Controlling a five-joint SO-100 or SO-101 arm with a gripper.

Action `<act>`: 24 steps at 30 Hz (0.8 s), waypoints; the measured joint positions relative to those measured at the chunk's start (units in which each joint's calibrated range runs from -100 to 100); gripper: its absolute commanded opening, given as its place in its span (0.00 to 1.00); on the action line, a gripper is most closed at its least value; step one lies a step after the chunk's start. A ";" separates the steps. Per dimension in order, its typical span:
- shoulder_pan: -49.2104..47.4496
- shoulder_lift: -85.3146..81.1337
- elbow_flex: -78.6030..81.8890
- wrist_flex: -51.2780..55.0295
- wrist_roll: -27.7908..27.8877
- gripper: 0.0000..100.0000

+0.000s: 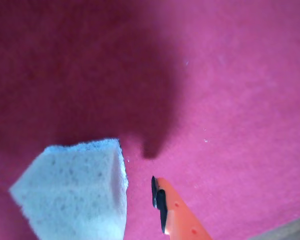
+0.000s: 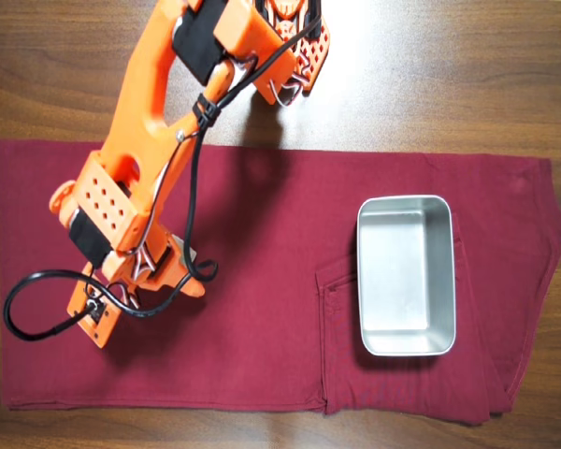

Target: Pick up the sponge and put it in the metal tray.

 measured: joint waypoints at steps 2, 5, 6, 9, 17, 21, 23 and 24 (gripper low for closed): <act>-0.20 0.52 0.00 -0.66 -0.29 0.43; -0.20 1.82 -0.18 -1.78 -0.44 0.42; -0.70 2.00 -0.18 -1.78 -0.73 0.42; -1.50 3.47 -0.37 -2.82 -1.27 0.39; -3.09 4.43 -0.83 -6.01 -3.61 0.00; -3.99 4.43 -1.20 -5.82 -4.88 0.00; -3.99 4.43 -1.29 -4.51 -4.88 0.00; -4.29 4.34 -1.29 -4.32 -4.98 0.00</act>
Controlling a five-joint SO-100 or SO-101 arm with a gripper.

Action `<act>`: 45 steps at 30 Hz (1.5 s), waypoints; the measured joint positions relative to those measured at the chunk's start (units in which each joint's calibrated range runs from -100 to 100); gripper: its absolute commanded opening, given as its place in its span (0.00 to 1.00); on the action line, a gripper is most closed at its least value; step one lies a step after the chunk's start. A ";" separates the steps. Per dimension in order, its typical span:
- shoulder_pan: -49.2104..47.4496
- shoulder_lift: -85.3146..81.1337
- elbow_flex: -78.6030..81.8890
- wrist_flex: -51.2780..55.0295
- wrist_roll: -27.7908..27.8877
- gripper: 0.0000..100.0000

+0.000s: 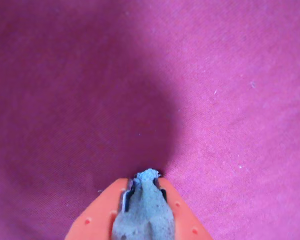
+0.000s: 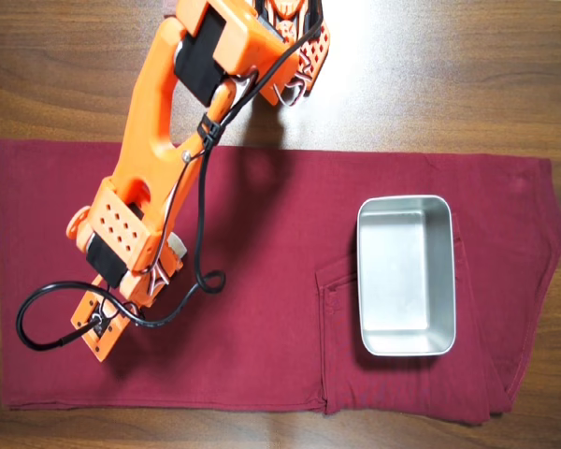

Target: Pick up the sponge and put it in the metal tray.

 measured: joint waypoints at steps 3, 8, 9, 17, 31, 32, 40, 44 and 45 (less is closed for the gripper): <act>-2.89 -3.56 -1.38 1.50 -0.34 0.00; -12.36 -20.31 -2.85 3.85 1.66 0.00; -15.05 -23.26 -2.85 4.69 1.71 0.00; -53.34 -32.73 -2.39 9.58 -4.49 0.00; -79.06 -31.51 8.29 6.29 -9.87 0.14; -79.46 -31.08 8.29 5.54 -9.91 0.18; -78.66 -28.73 8.29 5.16 -9.52 0.35; -78.17 -27.86 8.20 5.16 -9.43 0.37; -77.97 -27.78 8.20 5.16 -9.43 0.38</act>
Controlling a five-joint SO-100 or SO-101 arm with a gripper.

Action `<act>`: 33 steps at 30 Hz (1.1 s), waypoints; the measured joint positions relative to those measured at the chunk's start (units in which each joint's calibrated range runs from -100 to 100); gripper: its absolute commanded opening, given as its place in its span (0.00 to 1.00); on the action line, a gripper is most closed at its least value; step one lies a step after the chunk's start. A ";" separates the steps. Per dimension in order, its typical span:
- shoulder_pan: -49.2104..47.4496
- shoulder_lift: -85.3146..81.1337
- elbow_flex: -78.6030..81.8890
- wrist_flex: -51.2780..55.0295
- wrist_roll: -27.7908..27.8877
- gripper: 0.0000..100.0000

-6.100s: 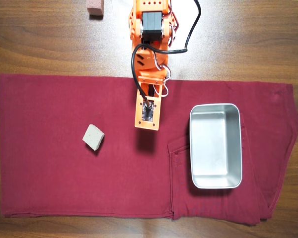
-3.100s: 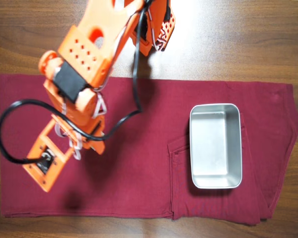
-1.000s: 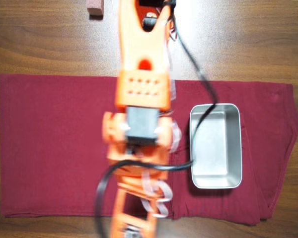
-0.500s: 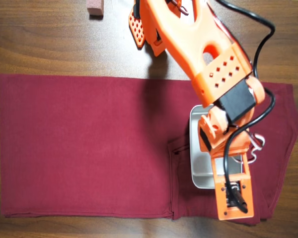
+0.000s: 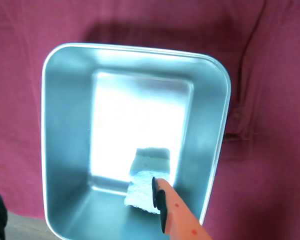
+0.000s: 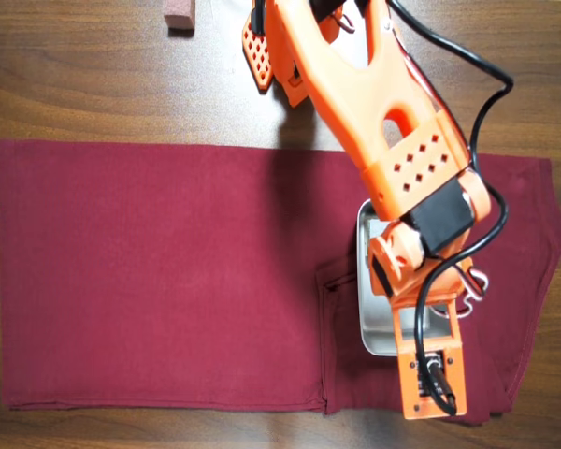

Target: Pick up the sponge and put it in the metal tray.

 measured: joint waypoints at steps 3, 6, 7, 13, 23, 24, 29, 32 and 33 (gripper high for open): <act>0.60 0.00 0.00 0.00 0.00 0.46; 0.60 1.13 -2.03 3.47 -1.07 0.46; 0.50 2.60 -4.70 7.04 -1.71 0.46; 0.30 4.08 -7.92 9.77 -3.81 0.60; 12.96 -20.31 18.23 -14.08 2.69 0.45; 16.15 -25.95 23.94 -19.44 4.49 0.41; 30.31 -56.42 54.88 -30.42 10.65 0.25; 35.00 -75.17 69.52 -25.92 10.84 0.09; 35.39 -78.82 72.28 -23.29 10.70 0.04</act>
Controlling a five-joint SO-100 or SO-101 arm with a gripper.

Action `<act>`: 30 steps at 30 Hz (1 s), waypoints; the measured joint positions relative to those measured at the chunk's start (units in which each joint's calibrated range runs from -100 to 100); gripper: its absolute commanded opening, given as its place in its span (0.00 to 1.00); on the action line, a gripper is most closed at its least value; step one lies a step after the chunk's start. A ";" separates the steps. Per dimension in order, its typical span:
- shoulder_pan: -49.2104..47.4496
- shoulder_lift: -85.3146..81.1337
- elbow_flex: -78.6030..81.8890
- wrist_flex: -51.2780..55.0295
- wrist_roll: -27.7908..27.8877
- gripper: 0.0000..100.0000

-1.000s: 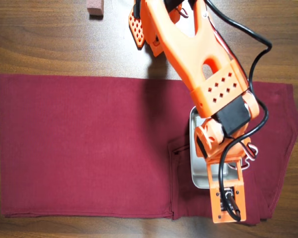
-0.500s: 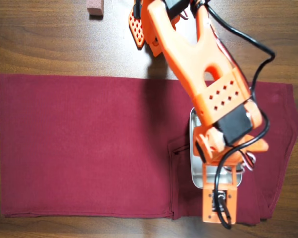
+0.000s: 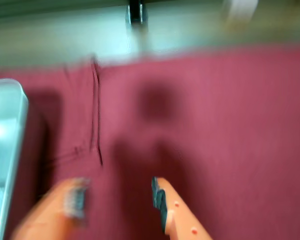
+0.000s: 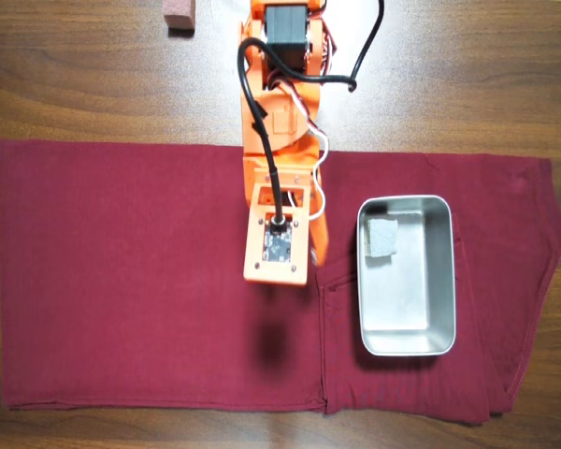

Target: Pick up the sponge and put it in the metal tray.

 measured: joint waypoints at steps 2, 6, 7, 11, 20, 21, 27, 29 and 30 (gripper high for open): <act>1.10 -6.86 4.24 4.32 -1.03 0.00; 1.89 -10.76 8.38 9.20 -2.34 0.00; 1.89 -10.68 10.41 9.30 -2.69 0.00; 0.60 -10.94 14.18 13.43 -4.74 0.00; -0.10 -11.63 17.22 30.33 -0.34 0.00; -0.10 -11.63 17.03 31.83 -0.34 0.00; 0.70 -11.63 17.13 32.21 -0.68 0.01; 0.70 -11.63 17.13 32.21 -0.68 0.01; 0.70 -11.63 17.13 32.21 -0.68 0.01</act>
